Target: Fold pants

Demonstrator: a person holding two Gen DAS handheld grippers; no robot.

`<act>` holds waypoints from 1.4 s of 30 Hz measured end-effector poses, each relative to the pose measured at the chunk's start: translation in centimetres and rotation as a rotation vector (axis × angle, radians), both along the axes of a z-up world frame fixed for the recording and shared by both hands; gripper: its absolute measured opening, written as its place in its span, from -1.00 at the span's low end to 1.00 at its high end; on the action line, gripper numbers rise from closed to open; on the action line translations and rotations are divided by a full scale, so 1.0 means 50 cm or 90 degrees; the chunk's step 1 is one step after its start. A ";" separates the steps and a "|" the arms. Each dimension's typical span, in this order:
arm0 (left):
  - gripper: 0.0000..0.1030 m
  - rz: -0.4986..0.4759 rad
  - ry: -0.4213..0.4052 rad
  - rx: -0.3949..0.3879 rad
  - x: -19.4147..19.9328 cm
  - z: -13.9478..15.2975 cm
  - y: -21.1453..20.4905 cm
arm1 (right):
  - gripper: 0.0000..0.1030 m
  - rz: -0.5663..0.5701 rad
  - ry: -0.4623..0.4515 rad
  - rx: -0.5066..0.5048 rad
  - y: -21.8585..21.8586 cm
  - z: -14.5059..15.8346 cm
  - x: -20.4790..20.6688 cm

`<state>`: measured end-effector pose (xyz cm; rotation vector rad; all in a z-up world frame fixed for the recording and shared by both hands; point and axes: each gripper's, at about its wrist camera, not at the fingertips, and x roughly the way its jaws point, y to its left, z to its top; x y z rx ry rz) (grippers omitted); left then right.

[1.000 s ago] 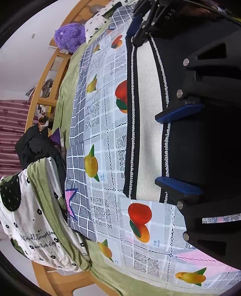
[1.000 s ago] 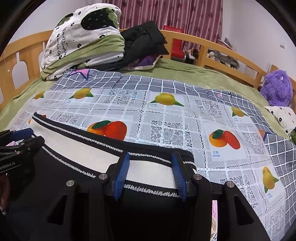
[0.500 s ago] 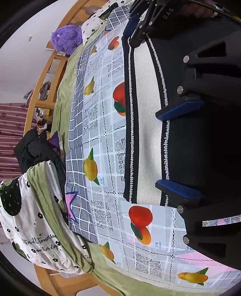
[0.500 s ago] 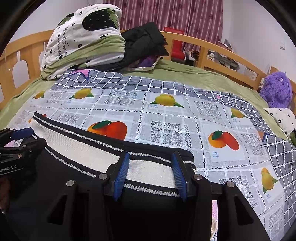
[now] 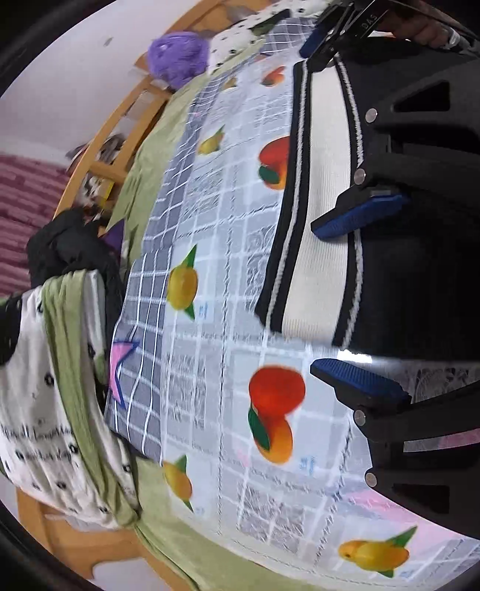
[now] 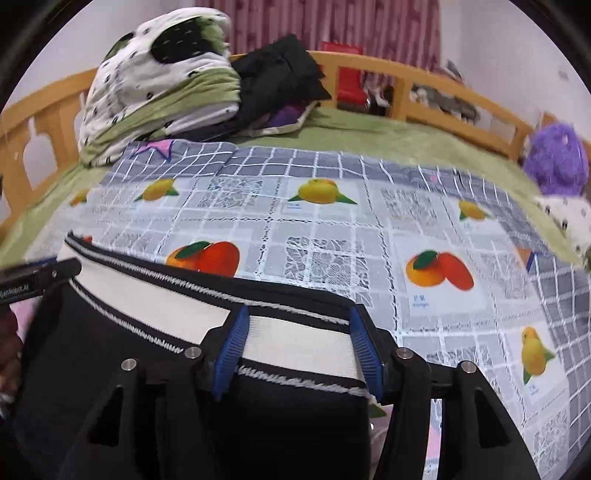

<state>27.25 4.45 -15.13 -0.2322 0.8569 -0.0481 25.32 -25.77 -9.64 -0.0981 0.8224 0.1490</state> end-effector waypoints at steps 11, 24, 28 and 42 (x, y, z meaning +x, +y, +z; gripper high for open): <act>0.27 -0.005 0.065 -0.143 -0.053 -0.039 0.066 | 0.05 -0.044 0.074 0.197 -0.142 -0.025 0.005; 0.26 -0.104 0.108 -0.098 -0.257 -0.047 0.026 | -0.05 -0.007 0.135 0.196 -0.116 -0.011 -0.192; 0.27 -0.105 0.099 -0.092 -0.339 -0.040 0.032 | -0.05 -0.010 0.168 0.163 -0.112 -0.025 -0.277; 0.24 -0.191 0.037 0.225 -0.507 -0.031 -0.061 | -0.05 -0.010 0.171 0.070 -0.088 -0.019 -0.386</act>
